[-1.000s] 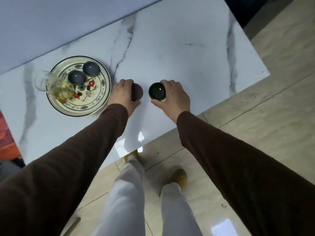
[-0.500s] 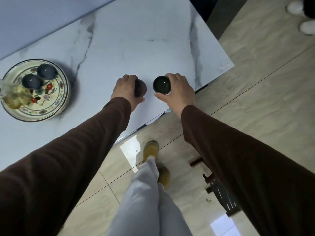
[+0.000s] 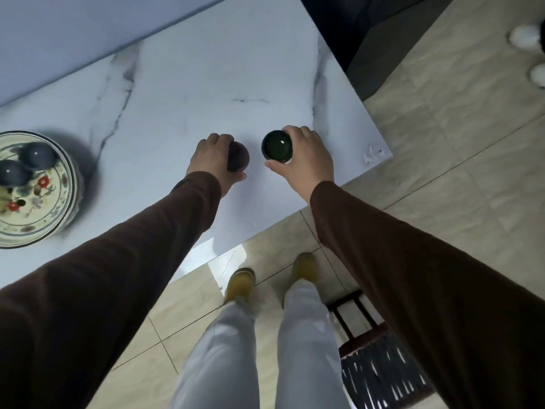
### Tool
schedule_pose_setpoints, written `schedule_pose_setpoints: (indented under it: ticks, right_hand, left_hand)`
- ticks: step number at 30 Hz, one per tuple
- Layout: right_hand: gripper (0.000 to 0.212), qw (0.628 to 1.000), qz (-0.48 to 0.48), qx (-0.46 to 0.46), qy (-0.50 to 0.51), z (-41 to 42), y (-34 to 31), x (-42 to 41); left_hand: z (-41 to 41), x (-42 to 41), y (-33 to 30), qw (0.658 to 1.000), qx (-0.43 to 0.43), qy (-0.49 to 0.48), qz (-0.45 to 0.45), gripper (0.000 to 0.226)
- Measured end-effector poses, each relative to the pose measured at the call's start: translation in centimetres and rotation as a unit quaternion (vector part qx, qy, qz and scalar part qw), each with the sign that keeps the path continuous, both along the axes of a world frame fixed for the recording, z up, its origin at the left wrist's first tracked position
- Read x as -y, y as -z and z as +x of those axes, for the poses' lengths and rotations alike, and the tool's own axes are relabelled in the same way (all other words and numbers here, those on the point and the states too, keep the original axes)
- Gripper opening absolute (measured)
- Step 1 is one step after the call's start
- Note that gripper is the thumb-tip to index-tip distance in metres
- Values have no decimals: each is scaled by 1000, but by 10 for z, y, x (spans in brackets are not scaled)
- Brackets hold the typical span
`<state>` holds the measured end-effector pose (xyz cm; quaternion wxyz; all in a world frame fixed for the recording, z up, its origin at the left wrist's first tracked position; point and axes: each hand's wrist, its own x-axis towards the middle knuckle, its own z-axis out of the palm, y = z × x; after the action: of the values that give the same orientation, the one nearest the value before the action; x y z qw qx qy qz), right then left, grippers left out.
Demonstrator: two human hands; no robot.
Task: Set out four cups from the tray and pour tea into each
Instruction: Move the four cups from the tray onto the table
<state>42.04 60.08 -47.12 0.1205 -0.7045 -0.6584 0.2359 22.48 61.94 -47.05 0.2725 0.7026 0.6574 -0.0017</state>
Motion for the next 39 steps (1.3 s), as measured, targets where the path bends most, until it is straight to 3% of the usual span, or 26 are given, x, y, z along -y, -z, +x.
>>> schedule_pose_setpoints:
  ticks: [8, 21, 39]
  right_hand:
    - [63, 998, -16, -10, -64, 36, 20, -60]
    - [66, 996, -26, -13, -79, 26, 64, -165]
    - [64, 986, -47, 1, -163, 20, 107, -229]
  left_hand:
    - [20, -39, 21, 998, -13, -55, 0, 73]
    - [10, -121, 55, 998, -17, -62, 4, 62]
    - [12, -154, 96, 997, -60, -50, -2, 62]
